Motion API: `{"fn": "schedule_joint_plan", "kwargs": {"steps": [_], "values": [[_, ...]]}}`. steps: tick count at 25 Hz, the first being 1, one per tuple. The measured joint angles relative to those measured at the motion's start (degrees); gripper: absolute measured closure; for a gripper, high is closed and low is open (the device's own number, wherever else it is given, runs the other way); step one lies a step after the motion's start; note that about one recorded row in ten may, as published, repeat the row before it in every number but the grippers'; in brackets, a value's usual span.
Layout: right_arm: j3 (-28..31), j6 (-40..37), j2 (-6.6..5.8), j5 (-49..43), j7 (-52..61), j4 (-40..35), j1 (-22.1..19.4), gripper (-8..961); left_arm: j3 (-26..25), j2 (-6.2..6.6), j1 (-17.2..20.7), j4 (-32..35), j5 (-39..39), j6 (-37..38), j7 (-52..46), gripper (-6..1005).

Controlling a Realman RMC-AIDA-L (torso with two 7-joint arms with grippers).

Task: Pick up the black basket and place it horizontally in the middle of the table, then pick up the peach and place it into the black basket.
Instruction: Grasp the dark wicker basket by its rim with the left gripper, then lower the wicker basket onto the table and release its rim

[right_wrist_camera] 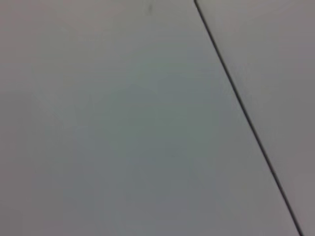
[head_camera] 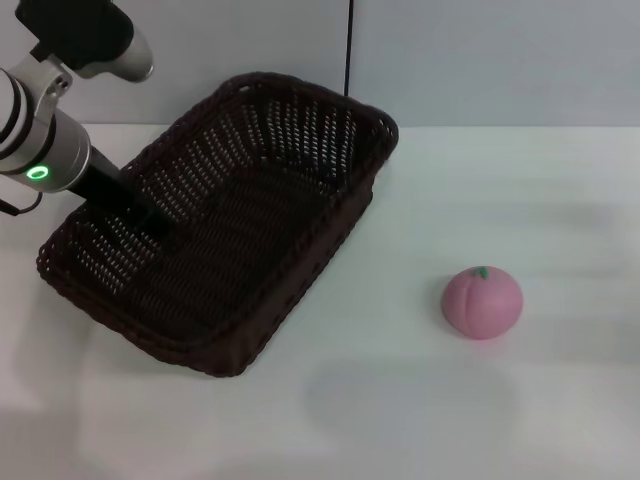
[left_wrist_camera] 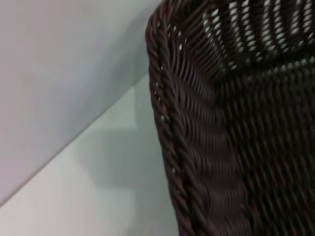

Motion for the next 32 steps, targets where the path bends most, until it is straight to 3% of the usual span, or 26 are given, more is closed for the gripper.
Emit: {"fn": "schedule_joint_plan", "kwargs": {"steps": [14,16,17,22,26,32], "values": [[0.23,1.55,0.0,0.19,0.0,-0.5,-0.03,400,3.54,0.0,-0.31,3.64,-0.56,1.76,1.12,548],[0.42,1.56,0.0,0.19,0.0,-0.5,-0.07,401,3.5,-0.02,-1.06,3.7,-1.3,2.95,2.42,651],[0.54,1.57,0.0,0.19,0.0,-0.5,-0.09,402,3.5,-0.04,-1.38,3.75,-1.9,3.59,3.67,702],[0.7,1.46,0.0,0.19,0.0,-0.63,-0.11,405,3.52,-0.09,-2.92,5.12,-5.82,7.91,11.57,742],[0.69,1.06,0.0,0.19,0.14,-0.69,-0.06,408,4.02,-0.24,-3.74,9.07,-8.91,10.45,23.91,776],[0.69,0.7,0.02,0.09,0.53,-0.77,-0.36,412,4.32,-0.22,-3.73,12.16,-16.15,6.42,36.94,804]]}}
